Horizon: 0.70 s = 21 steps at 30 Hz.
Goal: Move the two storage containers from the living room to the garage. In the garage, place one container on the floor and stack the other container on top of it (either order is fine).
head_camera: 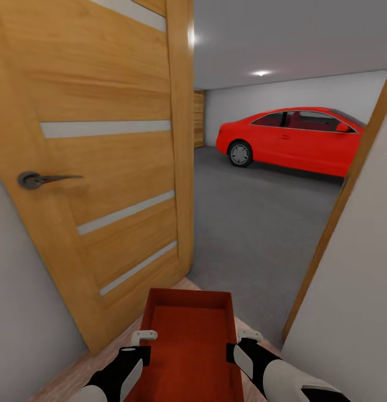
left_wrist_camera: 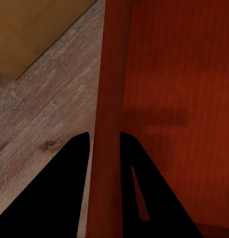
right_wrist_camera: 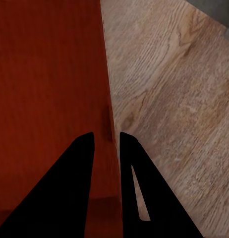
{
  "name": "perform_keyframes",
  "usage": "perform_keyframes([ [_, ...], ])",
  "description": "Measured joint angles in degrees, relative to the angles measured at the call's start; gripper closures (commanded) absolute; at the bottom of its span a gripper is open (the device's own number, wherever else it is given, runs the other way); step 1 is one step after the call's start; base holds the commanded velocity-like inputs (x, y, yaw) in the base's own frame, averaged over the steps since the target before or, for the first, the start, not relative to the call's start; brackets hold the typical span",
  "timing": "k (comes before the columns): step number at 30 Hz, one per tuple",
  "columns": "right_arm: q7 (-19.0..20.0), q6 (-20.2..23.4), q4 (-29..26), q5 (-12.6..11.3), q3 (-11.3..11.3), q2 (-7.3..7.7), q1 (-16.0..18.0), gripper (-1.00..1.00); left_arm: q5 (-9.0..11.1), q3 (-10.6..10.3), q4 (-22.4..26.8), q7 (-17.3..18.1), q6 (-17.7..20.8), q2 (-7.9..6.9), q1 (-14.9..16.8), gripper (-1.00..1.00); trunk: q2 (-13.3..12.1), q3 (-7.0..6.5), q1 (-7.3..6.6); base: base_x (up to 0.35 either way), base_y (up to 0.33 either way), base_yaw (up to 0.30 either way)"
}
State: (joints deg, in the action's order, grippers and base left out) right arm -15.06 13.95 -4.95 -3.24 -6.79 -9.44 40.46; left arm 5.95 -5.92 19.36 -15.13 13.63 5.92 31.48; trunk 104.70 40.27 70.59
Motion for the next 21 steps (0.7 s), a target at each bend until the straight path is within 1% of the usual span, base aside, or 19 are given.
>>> perform_keyframes([
  [4, -0.1, 0.0, 0.0, 0.0, 0.0, 0.00, 0.0, 1.00, 0.0, 0.0, 0.0, 0.0, 0.0, 0.00, 0.0, 1.00, 0.0, 0.00, 0.00, 0.000, 0.079, -0.265],
  [16, 0.0, 0.0, 0.0, 0.0, 0.0, 0.00, 0.0, 1.00, 0.0, 0.0, 0.0, 0.0, 0.0, 0.00, 0.0, 1.00, 0.0, 0.00, 0.00, 0.000, 0.004, -0.279],
  [18, 0.0, 0.0, 0.0, 0.0, 0.1, 0.00, 0.0, 1.00, 0.1, 0.0, 0.0, 0.0, 0.0, 0.00, 0.0, 1.00, 0.0, 0.00, 0.00, 0.041, 0.035, -0.126],
  [21, 0.0, 0.0, 0.0, 0.0, 0.0, -0.01, 0.0, 1.00, 0.0, 0.0, 0.0, 0.0, 0.0, -0.01, 0.0, 1.00, 0.0, 0.00, -0.02, 0.189, 0.162, -0.034],
])
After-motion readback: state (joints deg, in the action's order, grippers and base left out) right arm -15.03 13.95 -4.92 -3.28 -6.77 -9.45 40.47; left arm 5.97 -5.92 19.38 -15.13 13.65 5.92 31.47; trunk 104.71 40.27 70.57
